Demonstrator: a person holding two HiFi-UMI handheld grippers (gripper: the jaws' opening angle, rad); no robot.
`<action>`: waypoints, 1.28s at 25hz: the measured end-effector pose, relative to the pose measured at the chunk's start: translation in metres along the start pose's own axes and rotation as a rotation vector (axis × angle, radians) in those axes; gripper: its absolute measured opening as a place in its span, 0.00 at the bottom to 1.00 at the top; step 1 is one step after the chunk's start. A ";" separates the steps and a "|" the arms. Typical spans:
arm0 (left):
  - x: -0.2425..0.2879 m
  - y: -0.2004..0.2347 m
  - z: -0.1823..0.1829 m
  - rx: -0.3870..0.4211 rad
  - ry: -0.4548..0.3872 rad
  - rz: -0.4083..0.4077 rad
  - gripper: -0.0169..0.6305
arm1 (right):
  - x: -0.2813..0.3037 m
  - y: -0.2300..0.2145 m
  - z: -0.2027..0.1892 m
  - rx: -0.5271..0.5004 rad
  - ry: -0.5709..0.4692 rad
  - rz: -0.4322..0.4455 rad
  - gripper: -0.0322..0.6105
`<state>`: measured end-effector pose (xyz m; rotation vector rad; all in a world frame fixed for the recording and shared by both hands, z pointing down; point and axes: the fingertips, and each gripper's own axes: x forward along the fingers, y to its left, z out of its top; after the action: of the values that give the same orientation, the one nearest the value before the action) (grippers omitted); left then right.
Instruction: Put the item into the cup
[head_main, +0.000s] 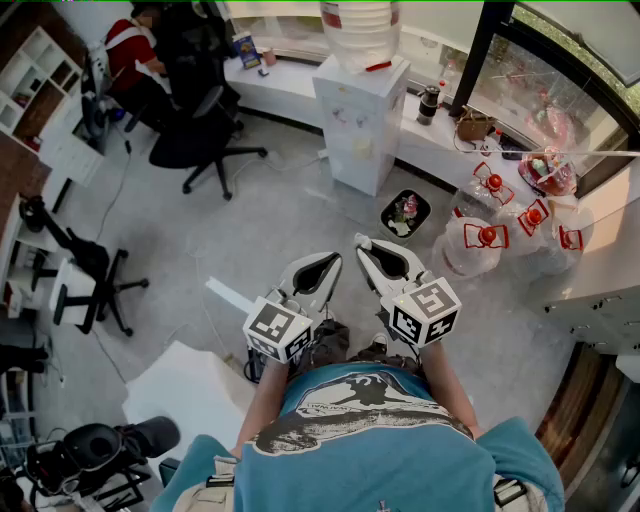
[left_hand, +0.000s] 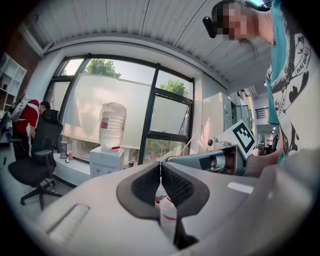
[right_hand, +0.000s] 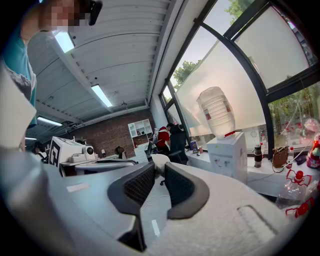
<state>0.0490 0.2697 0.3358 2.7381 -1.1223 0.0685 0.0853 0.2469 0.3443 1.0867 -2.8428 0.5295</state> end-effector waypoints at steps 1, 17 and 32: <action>0.000 0.002 -0.001 -0.002 0.004 0.001 0.03 | 0.001 0.000 0.000 0.000 0.001 -0.003 0.15; 0.000 0.040 -0.009 -0.027 0.042 -0.021 0.03 | 0.035 0.002 -0.005 0.027 0.011 -0.024 0.15; -0.016 0.118 -0.005 -0.041 0.027 -0.032 0.03 | 0.110 0.012 -0.004 0.034 0.026 -0.034 0.15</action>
<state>-0.0449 0.1987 0.3563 2.7096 -1.0601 0.0775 -0.0056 0.1866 0.3629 1.1229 -2.7979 0.5873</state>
